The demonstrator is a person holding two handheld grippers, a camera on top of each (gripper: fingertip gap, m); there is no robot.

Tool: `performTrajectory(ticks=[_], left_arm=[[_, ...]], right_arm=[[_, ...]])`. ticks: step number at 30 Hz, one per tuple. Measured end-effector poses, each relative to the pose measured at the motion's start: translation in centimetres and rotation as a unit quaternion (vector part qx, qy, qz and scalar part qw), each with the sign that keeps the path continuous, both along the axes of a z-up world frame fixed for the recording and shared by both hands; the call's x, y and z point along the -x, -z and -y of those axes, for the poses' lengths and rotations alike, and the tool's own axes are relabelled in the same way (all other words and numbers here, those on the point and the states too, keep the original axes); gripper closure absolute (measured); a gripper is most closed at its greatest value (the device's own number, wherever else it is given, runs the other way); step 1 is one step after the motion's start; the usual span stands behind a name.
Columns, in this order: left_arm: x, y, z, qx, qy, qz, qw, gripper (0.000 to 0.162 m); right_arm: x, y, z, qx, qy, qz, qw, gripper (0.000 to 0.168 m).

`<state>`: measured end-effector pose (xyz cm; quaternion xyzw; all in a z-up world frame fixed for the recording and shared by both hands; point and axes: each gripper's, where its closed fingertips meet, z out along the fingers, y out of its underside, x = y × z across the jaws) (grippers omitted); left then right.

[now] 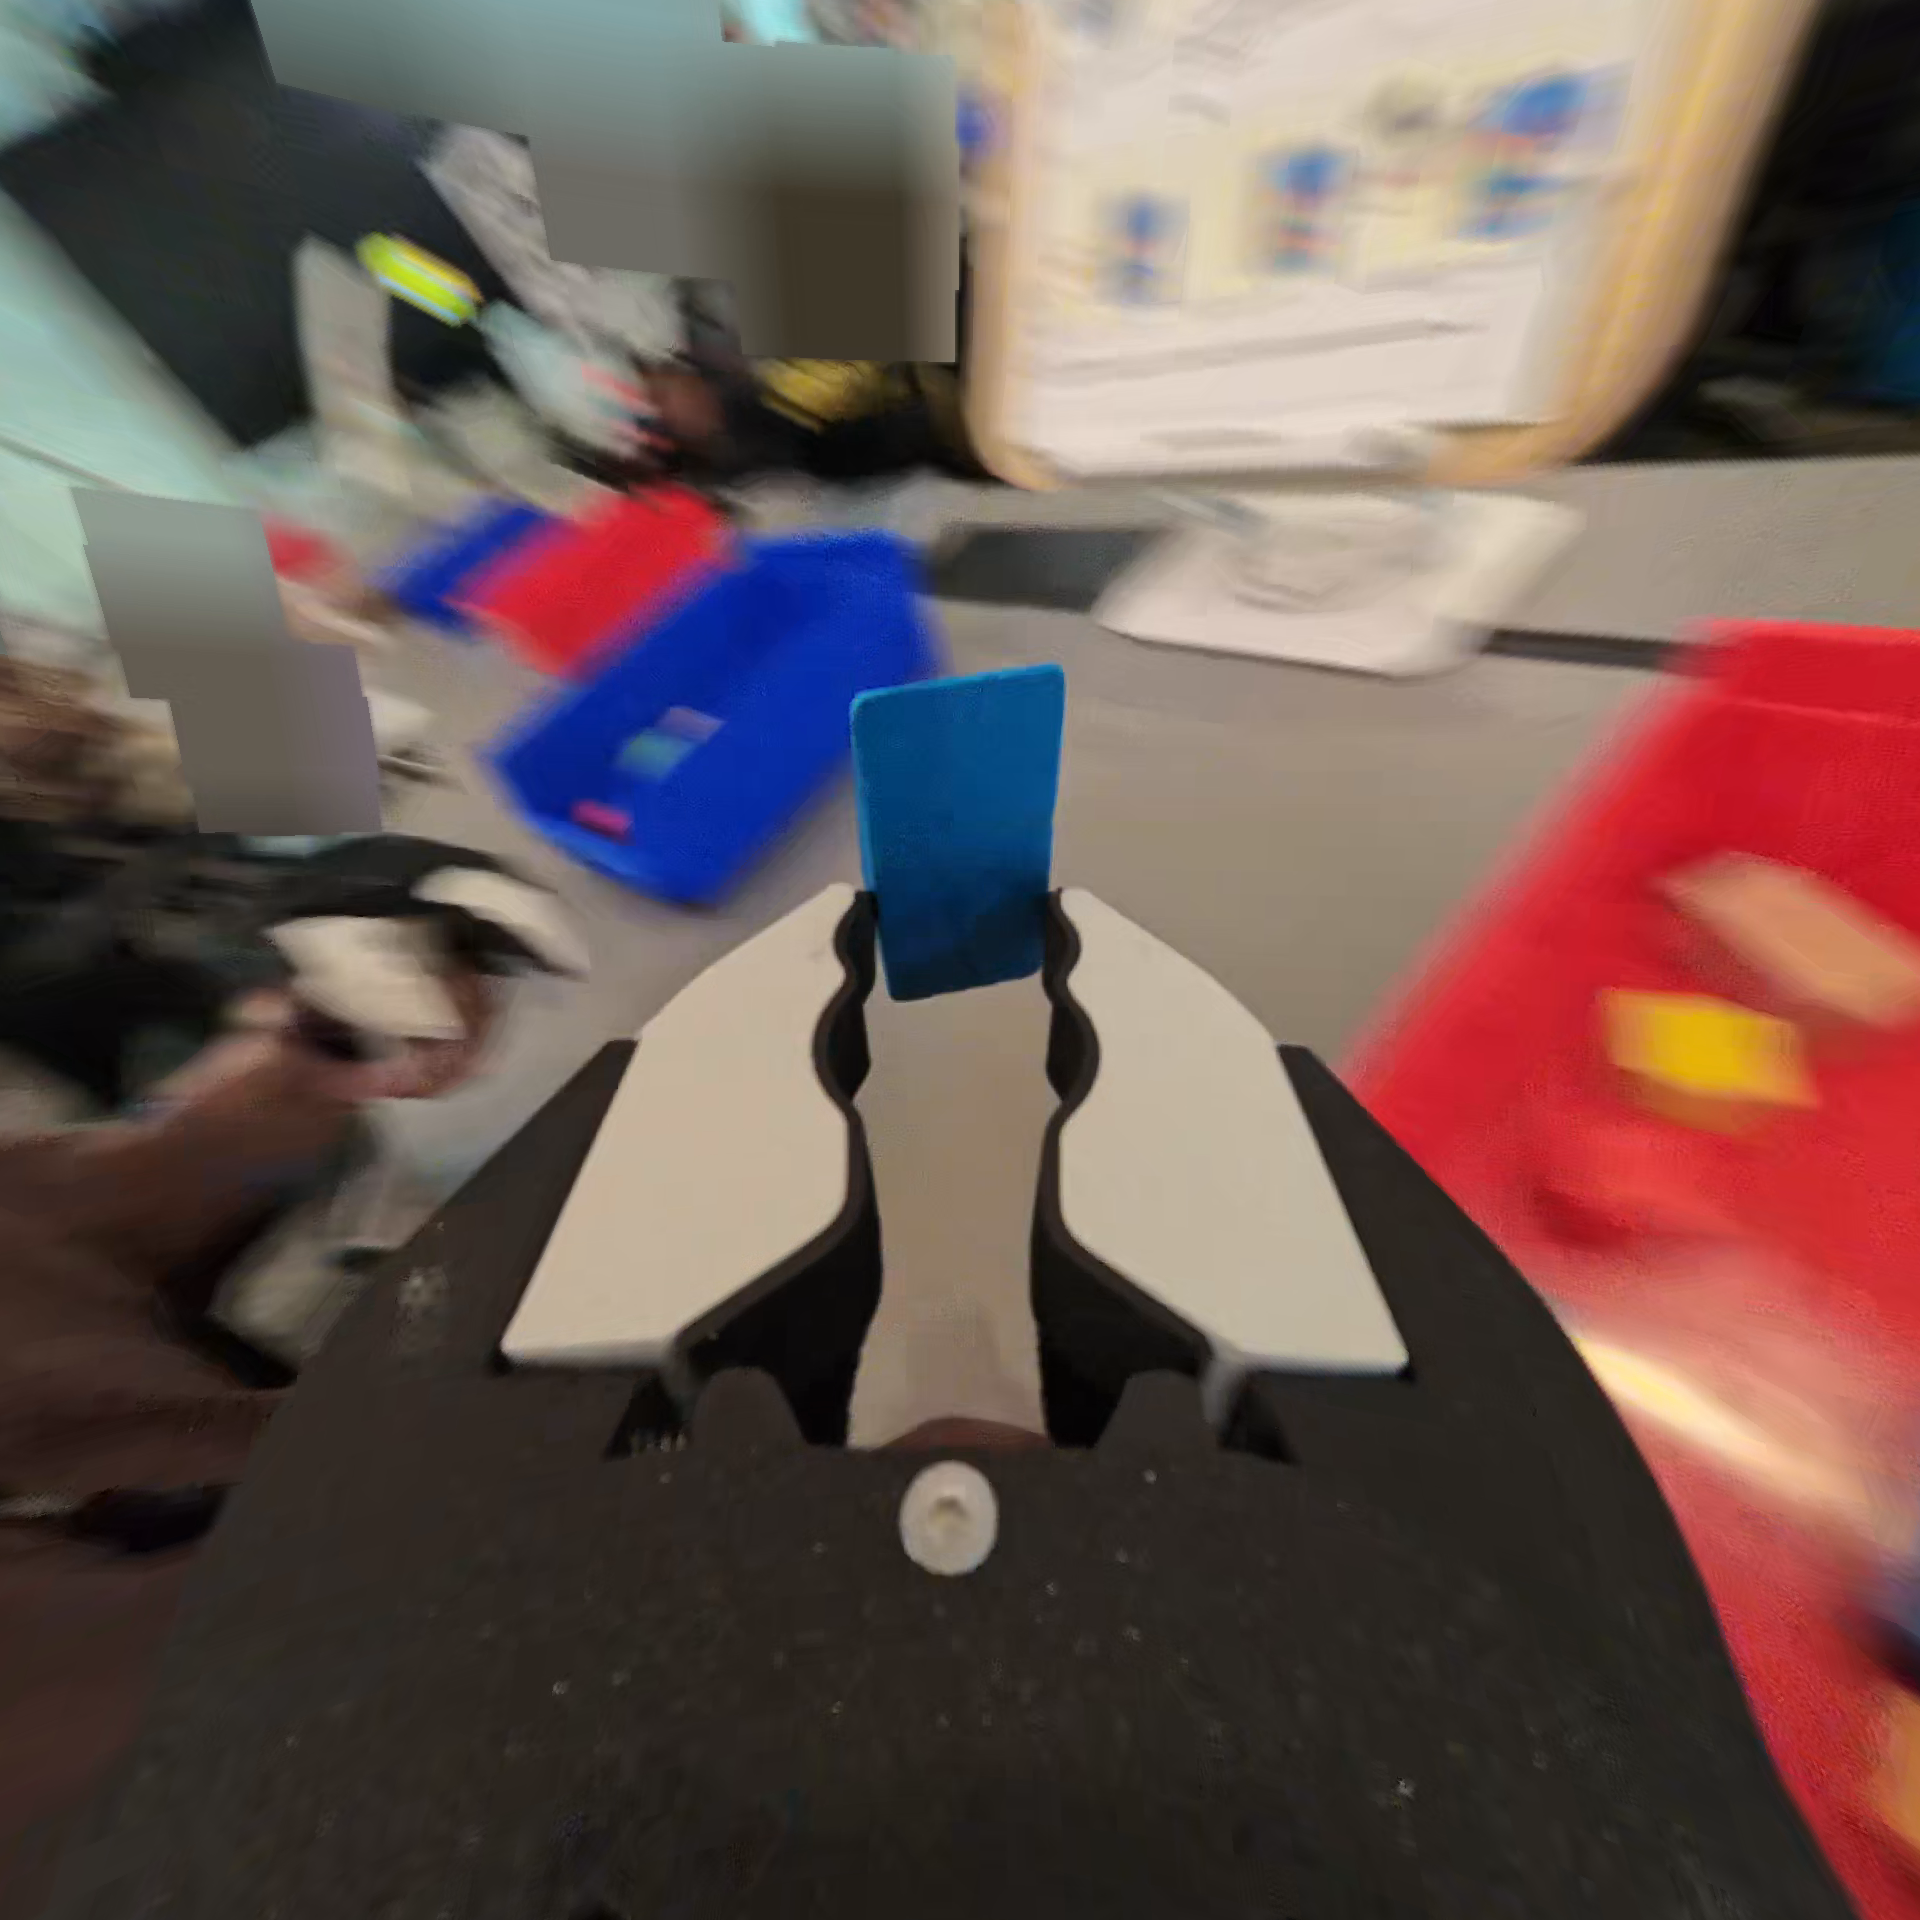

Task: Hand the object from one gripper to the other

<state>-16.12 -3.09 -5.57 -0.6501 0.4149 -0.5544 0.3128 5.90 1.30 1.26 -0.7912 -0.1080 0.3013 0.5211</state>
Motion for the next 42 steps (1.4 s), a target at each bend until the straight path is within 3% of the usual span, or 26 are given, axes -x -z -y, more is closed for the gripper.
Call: performTrajectory(ticks=[3,8,12,20,26,27,29,33,35,38,42], left_arm=[[0.9,2.4,0.2,0.016,-0.021,-0.017,1.0,0.12],[1.1,3.3,0.2,0.044,-0.021,-0.013,0.999,0.122],[1.1,3.8,0.1,0.036,-0.023,-0.021,0.999,0.122],[1.3,4.6,0.1,0.032,-0.027,-0.036,0.998,0.123],[1.2,5.0,0.1,0.037,-0.024,-0.04,0.998,0.123],[1.3,5.1,0.1,0.036,-0.026,-0.042,0.998,0.123],[1.3,5.1,0.0,0.036,-0.026,-0.043,0.998,0.123],[1.6,5.0,-0.3,0.036,-0.033,-0.042,0.998,0.123],[2.0,5.0,-0.7,0.026,-0.041,-0.046,0.998,0.122],[2.8,5.0,-1.5,0.003,-0.056,-0.053,0.997,0.121],[4.1,4.1,-2.2,-0.026,-0.059,-0.073,0.995,0.114]], right_arm=[[-9.5,3.6,-0.4,0.132,0.119,0.14,0.974,0.137],[-14.5,12.9,-0.9,0.335,0.122,0.227,0.906,0.137],[-15.5,17.1,-2.5,0.371,0.126,0.282,0.876,0.137],[-15.1,19.3,-2.6,0.389,0.141,0.306,0.857,0.137],[-14.9,19.4,-2.2,0.404,0.139,0.298,0.853,0.137],[-14.6,19.4,-2.0,0.409,0.131,0.293,0.854,0.148],[-14.6,19.3,-1.8,0.407,0.135,0.291,0.855,0.147],[-14.6,15.4,-0.7,0.355,0.174,0.283,0.874,0.142],[-13.5,11.6,-0.5,0.275,0.188,0.272,0.903,0.141],[-8.2,5.7,-0.4,0.081,0.16,0.239,0.954,0.133],[5.5,2.4,2.1,-0.152,0.001,0.119,0.981,0.12]])
